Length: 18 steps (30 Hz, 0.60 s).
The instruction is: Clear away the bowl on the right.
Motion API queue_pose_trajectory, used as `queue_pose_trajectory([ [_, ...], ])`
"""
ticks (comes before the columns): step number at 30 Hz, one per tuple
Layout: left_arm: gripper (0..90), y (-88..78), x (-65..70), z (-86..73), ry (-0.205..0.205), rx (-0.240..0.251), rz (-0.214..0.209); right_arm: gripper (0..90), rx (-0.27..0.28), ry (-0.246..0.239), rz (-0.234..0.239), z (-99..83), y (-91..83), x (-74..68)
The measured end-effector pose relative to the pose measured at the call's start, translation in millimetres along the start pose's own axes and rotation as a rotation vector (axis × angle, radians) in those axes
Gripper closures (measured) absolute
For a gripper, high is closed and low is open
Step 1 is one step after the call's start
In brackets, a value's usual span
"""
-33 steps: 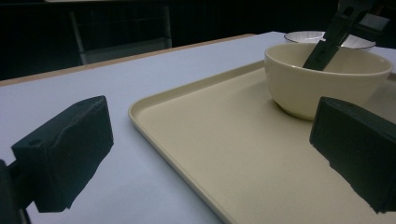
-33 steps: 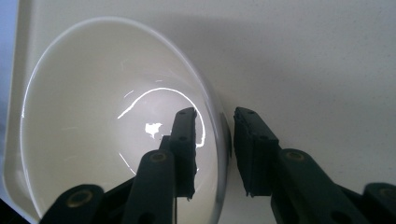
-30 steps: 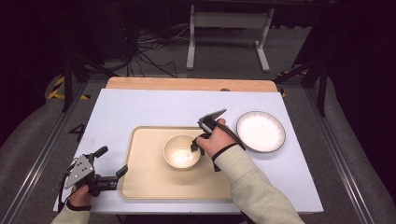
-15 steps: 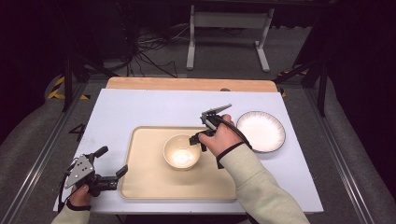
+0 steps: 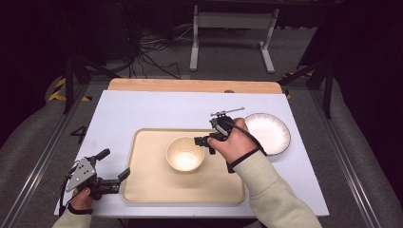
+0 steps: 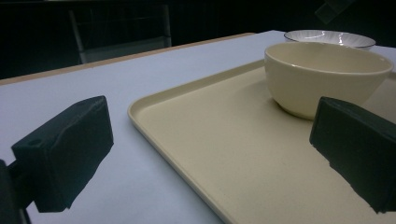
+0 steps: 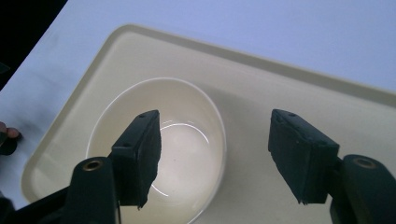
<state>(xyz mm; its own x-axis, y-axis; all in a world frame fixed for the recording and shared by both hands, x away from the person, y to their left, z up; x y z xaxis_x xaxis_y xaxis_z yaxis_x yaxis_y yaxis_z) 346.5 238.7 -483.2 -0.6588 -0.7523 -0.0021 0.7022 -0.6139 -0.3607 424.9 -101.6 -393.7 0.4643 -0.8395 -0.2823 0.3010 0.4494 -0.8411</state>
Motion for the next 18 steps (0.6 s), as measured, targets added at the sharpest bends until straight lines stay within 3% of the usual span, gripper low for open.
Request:
queue_pose_trajectory([
  [2,0.2,0.0,-0.2,0.0,-0.001,-0.001,-0.002,33.4,0.029,-0.031,0.001,-0.4,-3.7,0.7],
  [6,0.2,-0.1,-0.5,0.0,0.001,-0.006,-0.005,30.9,0.134,-0.143,0.011,1.4,-12.3,-0.4],
  [18,0.2,-0.1,-0.6,0.0,0.0,-0.005,-0.004,26.7,0.323,-0.329,0.051,-1.8,-33.7,-2.2],
])
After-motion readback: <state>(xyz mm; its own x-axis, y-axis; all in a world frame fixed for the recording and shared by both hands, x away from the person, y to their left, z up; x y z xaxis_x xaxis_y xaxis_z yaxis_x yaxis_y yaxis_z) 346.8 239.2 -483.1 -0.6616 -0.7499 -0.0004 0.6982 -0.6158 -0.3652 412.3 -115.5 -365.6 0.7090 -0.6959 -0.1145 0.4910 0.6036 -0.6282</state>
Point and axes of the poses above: each handheld gripper's, and its own axes: y roughly forward along the jaws, z roughly out of its top, x roughly to its right, the point moved 5 cm from there along y, roughly forward along the jaws, and after that the axes turned 10 degrees about -x, right-handed, at the moved point
